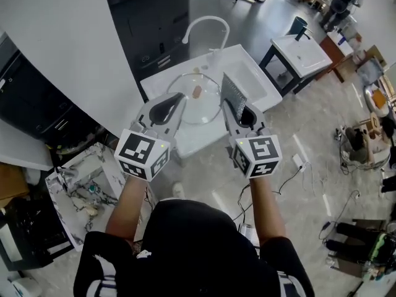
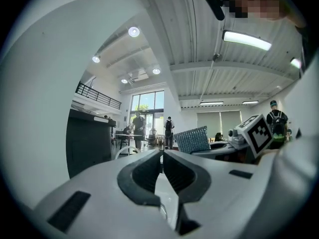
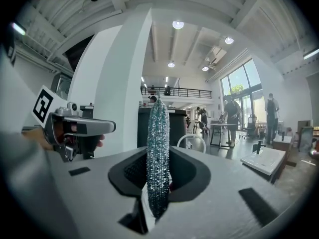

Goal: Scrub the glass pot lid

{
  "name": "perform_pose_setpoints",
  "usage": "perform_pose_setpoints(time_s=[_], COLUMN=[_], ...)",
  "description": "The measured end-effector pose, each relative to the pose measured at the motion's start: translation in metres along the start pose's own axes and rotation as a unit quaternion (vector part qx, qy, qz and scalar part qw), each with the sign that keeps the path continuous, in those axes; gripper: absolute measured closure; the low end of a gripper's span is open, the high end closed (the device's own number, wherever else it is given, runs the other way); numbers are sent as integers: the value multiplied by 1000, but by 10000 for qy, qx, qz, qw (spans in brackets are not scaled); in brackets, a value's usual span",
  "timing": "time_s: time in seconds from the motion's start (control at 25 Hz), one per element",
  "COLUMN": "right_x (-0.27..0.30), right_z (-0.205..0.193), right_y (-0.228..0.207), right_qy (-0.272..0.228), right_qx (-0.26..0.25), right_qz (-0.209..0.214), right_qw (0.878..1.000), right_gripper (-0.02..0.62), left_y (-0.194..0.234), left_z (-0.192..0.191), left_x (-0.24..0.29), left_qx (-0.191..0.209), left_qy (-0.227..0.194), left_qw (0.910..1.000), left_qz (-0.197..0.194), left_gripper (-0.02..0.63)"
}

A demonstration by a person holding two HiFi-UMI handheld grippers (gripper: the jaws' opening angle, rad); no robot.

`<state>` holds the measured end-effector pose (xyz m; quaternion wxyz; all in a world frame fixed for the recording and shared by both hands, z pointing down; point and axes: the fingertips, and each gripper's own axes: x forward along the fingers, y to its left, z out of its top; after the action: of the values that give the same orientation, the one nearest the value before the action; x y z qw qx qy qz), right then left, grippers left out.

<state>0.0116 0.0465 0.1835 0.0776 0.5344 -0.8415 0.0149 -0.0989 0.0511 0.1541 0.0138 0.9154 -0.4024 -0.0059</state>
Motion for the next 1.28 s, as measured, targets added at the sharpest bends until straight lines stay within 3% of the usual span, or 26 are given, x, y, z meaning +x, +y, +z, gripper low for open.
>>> perform_pose_setpoints(time_s=[0.68, 1.08, 1.28], right_x=[82, 88, 93], right_z=[-7, -16, -26], right_y=[-15, -33, -53], right_qy=[149, 334, 405], right_qx=[221, 155, 212], right_qz=[-327, -439, -464], right_qw=[9991, 9984, 9979], right_gripper=[528, 528, 528], left_y=[72, 71, 67], left_z=[-25, -40, -49], left_x=[43, 66, 88], left_qx=[-246, -579, -563], left_qy=[130, 185, 284], left_qw=[9987, 9965, 9960], left_qz=[-420, -581, -634], left_gripper=[591, 591, 591])
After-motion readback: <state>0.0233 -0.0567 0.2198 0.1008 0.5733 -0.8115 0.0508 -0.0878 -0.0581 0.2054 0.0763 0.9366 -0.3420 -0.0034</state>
